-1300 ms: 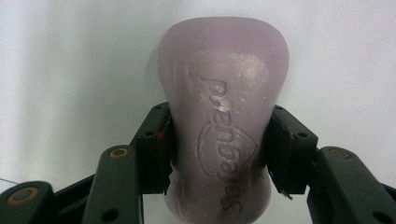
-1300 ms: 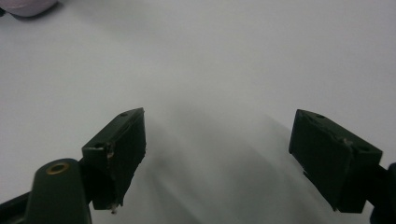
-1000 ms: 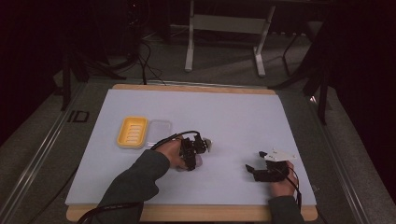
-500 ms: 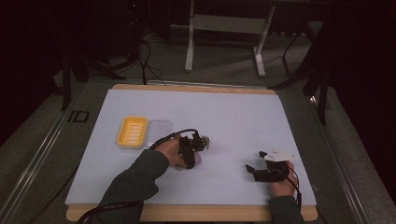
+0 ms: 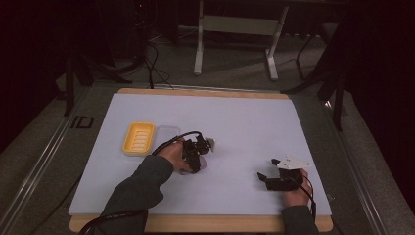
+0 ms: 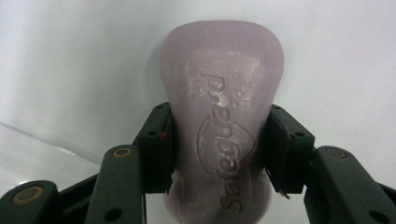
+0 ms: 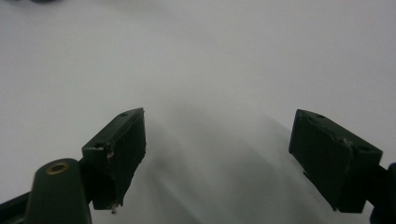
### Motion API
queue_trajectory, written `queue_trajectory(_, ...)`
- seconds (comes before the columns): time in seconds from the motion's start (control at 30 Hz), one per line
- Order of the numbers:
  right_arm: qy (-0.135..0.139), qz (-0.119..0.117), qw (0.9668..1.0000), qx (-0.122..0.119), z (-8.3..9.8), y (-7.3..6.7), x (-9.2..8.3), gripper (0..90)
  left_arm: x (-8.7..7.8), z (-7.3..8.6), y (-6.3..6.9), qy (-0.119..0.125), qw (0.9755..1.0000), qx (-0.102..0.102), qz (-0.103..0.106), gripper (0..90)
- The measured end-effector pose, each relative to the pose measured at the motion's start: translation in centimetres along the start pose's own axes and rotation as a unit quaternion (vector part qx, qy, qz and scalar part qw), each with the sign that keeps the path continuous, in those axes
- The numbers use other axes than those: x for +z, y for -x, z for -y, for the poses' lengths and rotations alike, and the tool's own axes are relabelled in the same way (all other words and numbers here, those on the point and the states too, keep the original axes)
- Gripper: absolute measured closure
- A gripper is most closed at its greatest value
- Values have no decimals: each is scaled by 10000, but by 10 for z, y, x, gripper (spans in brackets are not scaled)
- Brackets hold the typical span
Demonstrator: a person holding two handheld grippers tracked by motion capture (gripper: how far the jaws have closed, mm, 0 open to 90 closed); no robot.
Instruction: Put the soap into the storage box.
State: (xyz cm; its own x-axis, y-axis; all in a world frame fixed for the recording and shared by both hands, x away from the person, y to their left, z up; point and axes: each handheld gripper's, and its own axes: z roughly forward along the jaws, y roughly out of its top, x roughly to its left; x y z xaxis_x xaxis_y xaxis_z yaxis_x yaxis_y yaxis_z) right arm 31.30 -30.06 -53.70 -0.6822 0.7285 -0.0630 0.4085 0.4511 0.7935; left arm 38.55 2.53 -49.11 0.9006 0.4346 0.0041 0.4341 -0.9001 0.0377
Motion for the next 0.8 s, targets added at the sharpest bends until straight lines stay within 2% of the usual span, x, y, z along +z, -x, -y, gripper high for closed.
queue_trajectory(0.07,-1,0,10000,0,0,0,0,184,-2,1,-2,17,10000,-29,52,499)
queue_trajectory(0.8,5,4,10000,7,0,0,0,184,-14,17,-23,182,9987,-464,59,500)
